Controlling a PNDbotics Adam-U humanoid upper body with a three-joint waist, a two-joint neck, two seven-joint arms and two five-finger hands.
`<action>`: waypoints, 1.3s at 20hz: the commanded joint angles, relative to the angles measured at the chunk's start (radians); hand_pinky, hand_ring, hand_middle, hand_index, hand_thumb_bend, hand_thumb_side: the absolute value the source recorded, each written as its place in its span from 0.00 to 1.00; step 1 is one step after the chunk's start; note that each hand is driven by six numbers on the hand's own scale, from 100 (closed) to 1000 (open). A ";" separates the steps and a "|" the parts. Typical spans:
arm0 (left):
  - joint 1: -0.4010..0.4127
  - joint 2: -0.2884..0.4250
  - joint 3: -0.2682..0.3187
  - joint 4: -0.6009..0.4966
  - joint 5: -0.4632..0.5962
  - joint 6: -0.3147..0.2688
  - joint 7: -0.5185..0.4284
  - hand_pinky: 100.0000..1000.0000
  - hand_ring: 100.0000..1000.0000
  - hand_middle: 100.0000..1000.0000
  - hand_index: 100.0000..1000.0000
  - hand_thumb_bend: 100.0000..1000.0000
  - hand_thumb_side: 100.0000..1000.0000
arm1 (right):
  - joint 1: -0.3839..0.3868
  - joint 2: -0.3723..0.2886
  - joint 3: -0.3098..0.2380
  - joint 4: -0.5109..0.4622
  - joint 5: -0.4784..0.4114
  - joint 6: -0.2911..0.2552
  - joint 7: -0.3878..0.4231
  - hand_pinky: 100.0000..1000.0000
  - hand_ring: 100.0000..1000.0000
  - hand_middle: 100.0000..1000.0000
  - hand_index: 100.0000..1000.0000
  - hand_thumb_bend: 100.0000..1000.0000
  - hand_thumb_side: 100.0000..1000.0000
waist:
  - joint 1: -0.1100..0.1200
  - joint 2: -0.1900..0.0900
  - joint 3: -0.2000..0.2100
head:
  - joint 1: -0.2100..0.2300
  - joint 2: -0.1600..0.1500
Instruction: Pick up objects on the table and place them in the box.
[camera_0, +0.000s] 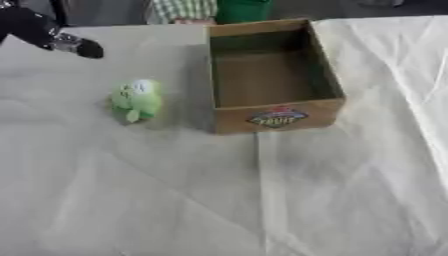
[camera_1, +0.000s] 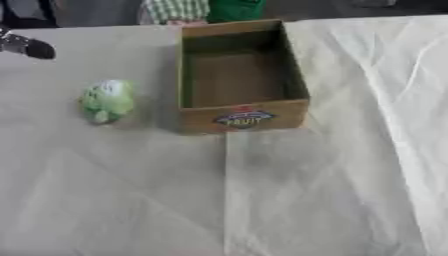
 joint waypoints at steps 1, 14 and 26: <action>-0.027 0.012 0.000 0.020 -0.058 -0.017 -0.052 0.64 0.81 0.80 1.00 0.96 0.78 | -0.010 -0.032 -0.005 -0.014 -0.006 0.001 0.005 0.81 0.68 0.71 0.86 0.00 0.48 | -0.001 -0.018 -0.001 | -0.005 -0.006; -0.029 0.006 -0.027 0.178 -0.056 -0.096 -0.232 0.71 0.89 0.92 1.00 0.65 0.63 | -0.010 -0.032 -0.003 -0.014 -0.005 0.004 0.007 0.81 0.68 0.71 0.86 0.00 0.48 | 0.005 -0.019 -0.005 | -0.013 -0.004; -0.029 -0.026 -0.089 0.319 -0.029 -0.155 -0.244 0.73 0.89 0.91 1.00 0.77 0.51 | -0.012 -0.030 0.000 -0.014 -0.006 0.007 0.011 0.82 0.68 0.71 0.86 0.00 0.47 | 0.010 -0.018 -0.008 | -0.013 -0.004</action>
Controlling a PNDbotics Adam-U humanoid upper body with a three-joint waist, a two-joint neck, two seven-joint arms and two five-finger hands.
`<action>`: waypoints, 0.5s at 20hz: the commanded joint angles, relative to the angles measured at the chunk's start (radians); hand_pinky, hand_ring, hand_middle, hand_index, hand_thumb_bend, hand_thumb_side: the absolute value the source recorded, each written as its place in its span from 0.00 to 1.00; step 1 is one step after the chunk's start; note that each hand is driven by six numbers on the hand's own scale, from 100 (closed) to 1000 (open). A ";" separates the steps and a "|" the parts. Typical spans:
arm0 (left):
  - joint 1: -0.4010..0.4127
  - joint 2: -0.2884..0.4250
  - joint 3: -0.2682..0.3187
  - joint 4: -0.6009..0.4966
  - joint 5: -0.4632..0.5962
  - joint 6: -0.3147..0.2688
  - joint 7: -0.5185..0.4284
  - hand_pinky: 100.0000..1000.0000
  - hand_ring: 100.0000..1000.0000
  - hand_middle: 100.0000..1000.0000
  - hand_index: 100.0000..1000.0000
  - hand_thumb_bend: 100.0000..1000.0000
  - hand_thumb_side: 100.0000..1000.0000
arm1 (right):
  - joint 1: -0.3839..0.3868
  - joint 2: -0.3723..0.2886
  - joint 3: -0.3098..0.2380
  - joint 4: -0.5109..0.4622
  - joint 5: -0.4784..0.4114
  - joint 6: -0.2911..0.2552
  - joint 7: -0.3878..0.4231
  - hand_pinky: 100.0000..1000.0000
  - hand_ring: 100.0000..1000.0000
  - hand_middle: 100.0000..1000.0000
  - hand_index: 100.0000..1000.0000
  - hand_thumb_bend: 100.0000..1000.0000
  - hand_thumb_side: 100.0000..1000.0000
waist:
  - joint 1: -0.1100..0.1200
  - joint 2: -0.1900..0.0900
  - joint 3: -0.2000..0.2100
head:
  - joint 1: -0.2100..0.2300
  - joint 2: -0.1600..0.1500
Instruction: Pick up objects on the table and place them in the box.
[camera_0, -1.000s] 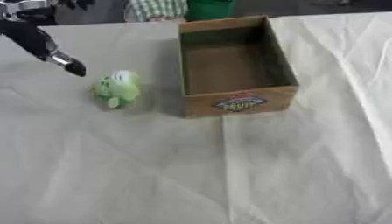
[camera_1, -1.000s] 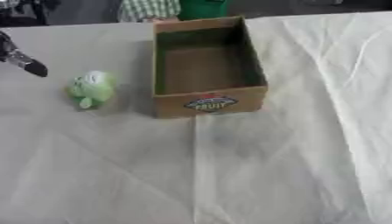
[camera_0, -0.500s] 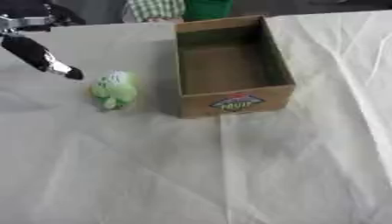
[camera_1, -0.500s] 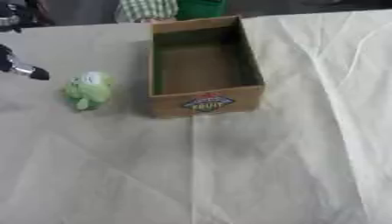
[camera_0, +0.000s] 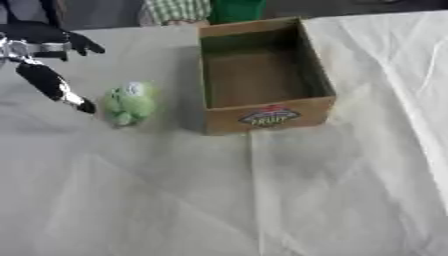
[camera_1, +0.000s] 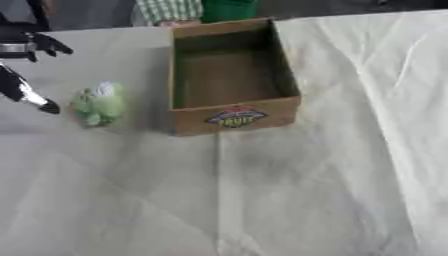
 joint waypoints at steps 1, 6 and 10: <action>-0.025 0.004 0.000 0.011 0.024 -0.147 -0.134 0.73 0.89 0.91 1.00 0.77 0.52 | -0.012 -0.029 -0.005 -0.014 -0.006 0.000 0.004 0.82 0.68 0.71 0.86 0.00 0.47 | -0.002 -0.018 -0.002 | 0.000 -0.004; -0.031 -0.015 -0.011 0.023 0.063 -0.154 -0.134 0.74 0.89 0.90 1.00 0.81 0.50 | -0.011 -0.028 -0.005 -0.014 -0.006 0.001 0.004 0.82 0.68 0.71 0.86 0.00 0.47 | -0.002 -0.017 -0.003 | 0.001 -0.005; -0.026 -0.022 -0.037 0.050 0.061 -0.186 -0.134 0.74 0.89 0.89 1.00 0.80 0.47 | -0.011 -0.027 -0.005 -0.014 -0.005 0.002 0.005 0.82 0.68 0.71 0.86 0.00 0.47 | 0.000 -0.016 -0.005 | 0.002 -0.006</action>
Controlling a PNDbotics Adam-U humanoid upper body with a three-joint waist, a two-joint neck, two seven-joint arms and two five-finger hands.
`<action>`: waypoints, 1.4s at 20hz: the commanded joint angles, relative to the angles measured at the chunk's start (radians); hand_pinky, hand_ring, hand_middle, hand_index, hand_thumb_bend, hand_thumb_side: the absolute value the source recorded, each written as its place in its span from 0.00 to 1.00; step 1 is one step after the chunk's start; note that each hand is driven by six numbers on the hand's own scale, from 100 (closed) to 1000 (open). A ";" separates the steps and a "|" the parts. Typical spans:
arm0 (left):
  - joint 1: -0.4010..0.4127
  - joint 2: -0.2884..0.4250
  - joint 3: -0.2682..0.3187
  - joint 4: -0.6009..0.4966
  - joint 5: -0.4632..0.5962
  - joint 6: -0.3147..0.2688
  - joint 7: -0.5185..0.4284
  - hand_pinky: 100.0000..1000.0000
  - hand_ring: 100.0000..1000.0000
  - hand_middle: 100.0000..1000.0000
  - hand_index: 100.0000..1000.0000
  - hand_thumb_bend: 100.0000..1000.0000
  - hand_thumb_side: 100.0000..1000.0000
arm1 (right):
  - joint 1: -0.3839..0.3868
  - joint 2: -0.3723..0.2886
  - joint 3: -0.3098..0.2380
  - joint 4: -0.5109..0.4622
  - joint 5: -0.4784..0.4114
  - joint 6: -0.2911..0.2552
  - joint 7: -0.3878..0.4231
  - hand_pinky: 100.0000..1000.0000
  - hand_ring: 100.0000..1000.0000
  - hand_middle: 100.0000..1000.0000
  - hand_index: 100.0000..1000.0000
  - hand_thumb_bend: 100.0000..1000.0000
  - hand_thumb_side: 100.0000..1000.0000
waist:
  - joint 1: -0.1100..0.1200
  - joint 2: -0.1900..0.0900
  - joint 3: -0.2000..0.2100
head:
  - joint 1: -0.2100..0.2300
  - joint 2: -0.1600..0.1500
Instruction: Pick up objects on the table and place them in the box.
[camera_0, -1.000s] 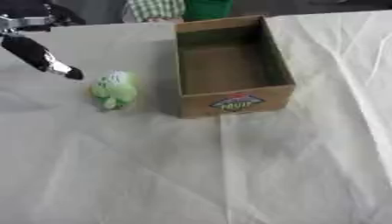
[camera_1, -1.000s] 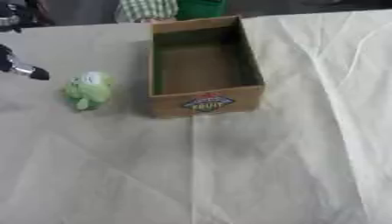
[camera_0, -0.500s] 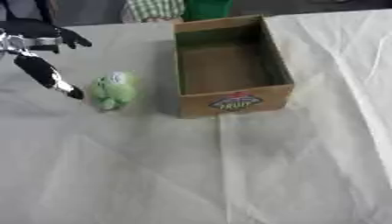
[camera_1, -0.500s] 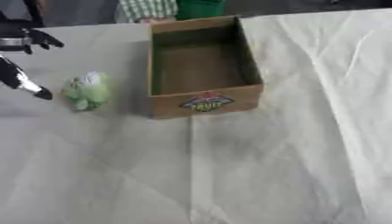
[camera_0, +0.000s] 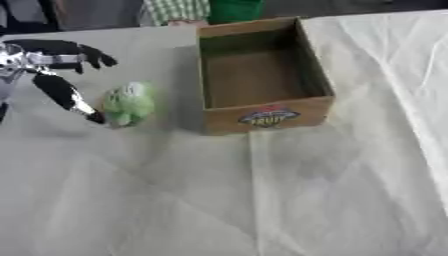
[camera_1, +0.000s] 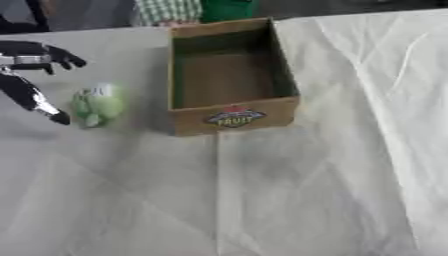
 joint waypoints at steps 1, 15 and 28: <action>-0.018 0.018 -0.014 0.016 -0.003 -0.179 -0.150 0.74 0.88 0.89 1.00 0.78 0.47 | -0.011 -0.027 -0.005 -0.014 -0.005 0.000 0.002 0.82 0.68 0.71 0.86 0.00 0.47 | -0.001 -0.016 -0.002 | 0.002 -0.006; -0.025 -0.031 -0.013 0.010 -0.036 -0.166 -0.150 0.68 0.84 0.81 0.99 0.67 0.50 | -0.012 -0.023 -0.004 -0.014 -0.006 0.000 0.005 0.82 0.68 0.70 0.86 0.00 0.46 | 0.001 -0.012 -0.007 | 0.005 -0.011; -0.022 -0.043 -0.006 -0.018 -0.080 -0.145 -0.149 0.54 0.64 0.49 0.74 0.02 0.28 | -0.010 -0.019 -0.006 -0.014 -0.006 0.000 0.005 0.82 0.68 0.70 0.86 0.00 0.46 | 0.004 -0.012 -0.012 | 0.009 -0.011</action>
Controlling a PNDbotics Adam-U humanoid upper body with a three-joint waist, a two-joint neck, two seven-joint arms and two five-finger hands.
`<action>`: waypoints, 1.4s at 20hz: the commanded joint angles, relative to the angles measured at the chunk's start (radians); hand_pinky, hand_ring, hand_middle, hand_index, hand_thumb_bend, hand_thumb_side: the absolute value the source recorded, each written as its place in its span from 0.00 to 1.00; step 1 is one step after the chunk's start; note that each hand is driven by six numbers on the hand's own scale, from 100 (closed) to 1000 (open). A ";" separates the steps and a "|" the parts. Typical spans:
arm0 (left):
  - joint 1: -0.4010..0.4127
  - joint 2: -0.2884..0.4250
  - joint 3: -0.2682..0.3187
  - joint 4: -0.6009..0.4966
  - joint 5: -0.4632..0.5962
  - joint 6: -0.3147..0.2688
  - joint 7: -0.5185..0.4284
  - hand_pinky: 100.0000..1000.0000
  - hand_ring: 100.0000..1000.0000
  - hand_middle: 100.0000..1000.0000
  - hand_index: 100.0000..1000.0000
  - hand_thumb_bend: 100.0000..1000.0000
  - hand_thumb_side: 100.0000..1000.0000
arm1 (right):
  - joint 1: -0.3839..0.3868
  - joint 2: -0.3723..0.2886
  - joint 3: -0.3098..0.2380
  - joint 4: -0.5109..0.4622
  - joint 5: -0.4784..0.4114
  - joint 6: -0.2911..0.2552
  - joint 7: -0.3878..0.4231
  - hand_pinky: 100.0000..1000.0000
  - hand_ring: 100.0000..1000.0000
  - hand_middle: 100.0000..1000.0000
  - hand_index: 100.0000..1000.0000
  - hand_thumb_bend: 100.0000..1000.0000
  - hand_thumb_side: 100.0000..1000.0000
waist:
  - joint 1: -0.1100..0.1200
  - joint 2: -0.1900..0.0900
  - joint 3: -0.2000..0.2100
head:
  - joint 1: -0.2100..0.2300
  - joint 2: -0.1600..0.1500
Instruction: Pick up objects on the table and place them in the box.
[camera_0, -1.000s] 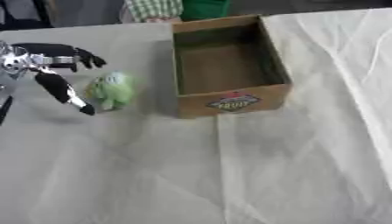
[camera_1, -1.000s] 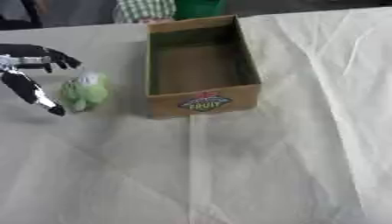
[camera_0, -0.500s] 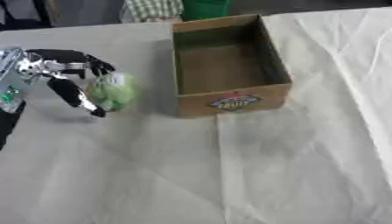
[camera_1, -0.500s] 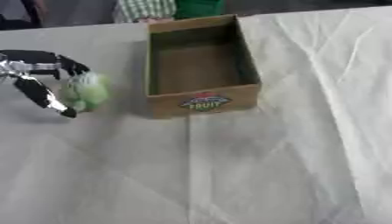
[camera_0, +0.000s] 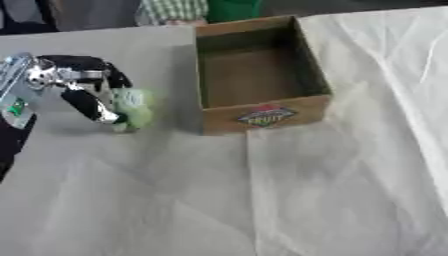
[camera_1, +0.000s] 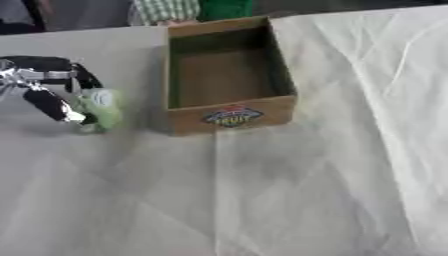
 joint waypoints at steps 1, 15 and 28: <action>-0.020 0.018 0.016 -0.024 -0.019 -0.145 -0.146 0.52 0.61 0.46 0.72 0.00 0.28 | -0.010 -0.019 -0.007 -0.014 -0.006 -0.001 0.002 0.82 0.68 0.70 0.86 0.00 0.46 | -0.002 -0.018 -0.001 | 0.005 -0.010; -0.062 0.019 0.085 -0.175 0.020 -0.096 0.037 0.42 0.48 0.34 0.57 0.00 0.28 | -0.009 -0.024 -0.010 -0.014 -0.006 -0.005 -0.003 0.82 0.68 0.70 0.86 0.00 0.46 | -0.003 -0.019 -0.003 | 0.010 -0.011; -0.187 -0.223 0.188 -0.323 -0.252 0.021 0.252 0.41 0.47 0.33 0.55 0.00 0.21 | -0.061 -0.010 0.003 -0.014 -0.034 -0.019 0.011 0.81 0.68 0.70 0.86 0.00 0.47 | -0.025 -0.005 -0.058 | 0.090 -0.037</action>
